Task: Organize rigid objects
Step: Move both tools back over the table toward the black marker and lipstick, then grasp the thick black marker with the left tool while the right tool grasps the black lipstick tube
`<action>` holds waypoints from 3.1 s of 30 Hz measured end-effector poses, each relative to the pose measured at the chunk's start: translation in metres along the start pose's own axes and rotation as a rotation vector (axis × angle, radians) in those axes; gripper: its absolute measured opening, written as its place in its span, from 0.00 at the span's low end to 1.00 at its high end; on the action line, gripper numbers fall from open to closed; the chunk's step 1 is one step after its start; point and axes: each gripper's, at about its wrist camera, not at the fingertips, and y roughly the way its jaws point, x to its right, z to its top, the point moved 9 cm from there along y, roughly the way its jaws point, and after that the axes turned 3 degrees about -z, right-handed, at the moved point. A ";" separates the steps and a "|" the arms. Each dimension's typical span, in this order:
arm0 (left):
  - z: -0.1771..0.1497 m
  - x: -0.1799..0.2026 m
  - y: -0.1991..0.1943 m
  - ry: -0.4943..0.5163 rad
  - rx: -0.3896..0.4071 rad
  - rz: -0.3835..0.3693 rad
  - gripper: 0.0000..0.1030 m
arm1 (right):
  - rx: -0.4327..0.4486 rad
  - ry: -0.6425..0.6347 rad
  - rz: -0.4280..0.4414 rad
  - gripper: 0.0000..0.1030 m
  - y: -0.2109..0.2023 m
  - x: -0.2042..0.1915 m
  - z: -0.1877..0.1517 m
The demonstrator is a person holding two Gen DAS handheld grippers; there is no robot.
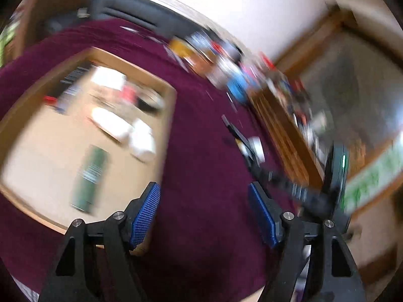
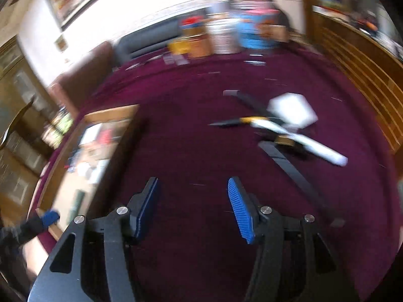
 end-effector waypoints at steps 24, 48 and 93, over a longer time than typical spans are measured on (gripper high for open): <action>-0.052 0.030 0.050 0.078 -0.166 0.058 0.65 | -0.073 -0.066 0.074 0.55 0.022 0.024 0.006; -0.030 0.022 0.056 0.089 -0.157 0.072 0.64 | -0.075 -0.068 -0.057 0.55 0.053 0.054 0.024; 0.010 0.041 0.112 0.312 -0.181 0.143 0.11 | -0.118 -0.119 -0.165 0.15 0.040 0.060 -0.029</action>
